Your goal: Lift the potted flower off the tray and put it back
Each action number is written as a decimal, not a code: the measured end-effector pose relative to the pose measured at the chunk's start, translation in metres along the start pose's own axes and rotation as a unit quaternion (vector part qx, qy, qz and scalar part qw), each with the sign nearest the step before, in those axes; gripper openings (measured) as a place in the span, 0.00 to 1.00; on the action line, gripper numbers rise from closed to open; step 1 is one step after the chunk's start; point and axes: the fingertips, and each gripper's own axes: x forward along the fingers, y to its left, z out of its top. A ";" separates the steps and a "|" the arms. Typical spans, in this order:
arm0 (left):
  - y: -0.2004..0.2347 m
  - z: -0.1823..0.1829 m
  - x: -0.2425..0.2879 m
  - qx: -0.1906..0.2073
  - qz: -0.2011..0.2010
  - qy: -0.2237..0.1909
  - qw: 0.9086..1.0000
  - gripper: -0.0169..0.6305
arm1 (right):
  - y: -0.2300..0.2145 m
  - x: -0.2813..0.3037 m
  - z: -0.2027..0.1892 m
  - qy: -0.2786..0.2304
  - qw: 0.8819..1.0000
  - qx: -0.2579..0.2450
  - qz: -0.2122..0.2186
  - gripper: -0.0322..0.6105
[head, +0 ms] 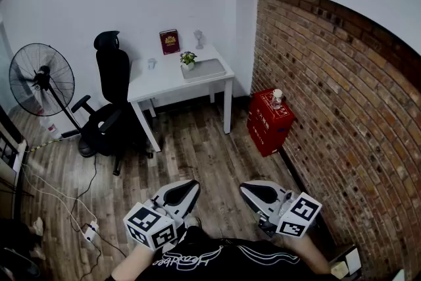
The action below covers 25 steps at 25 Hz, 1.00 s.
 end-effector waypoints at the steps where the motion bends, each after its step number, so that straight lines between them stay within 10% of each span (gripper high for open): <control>1: 0.000 0.000 0.001 0.000 0.000 0.002 1.000 0.10 | -0.001 -0.001 0.001 -0.002 1.000 -0.001 0.001 0.05; 15: 0.028 -0.002 0.037 -0.011 -0.008 -0.001 1.000 0.11 | -0.040 -0.004 -0.008 -0.002 0.999 0.007 -0.053 0.05; 25: 0.091 -0.006 0.105 0.003 -0.005 -0.004 1.000 0.48 | -0.115 0.031 -0.019 0.015 0.997 0.021 -0.072 0.05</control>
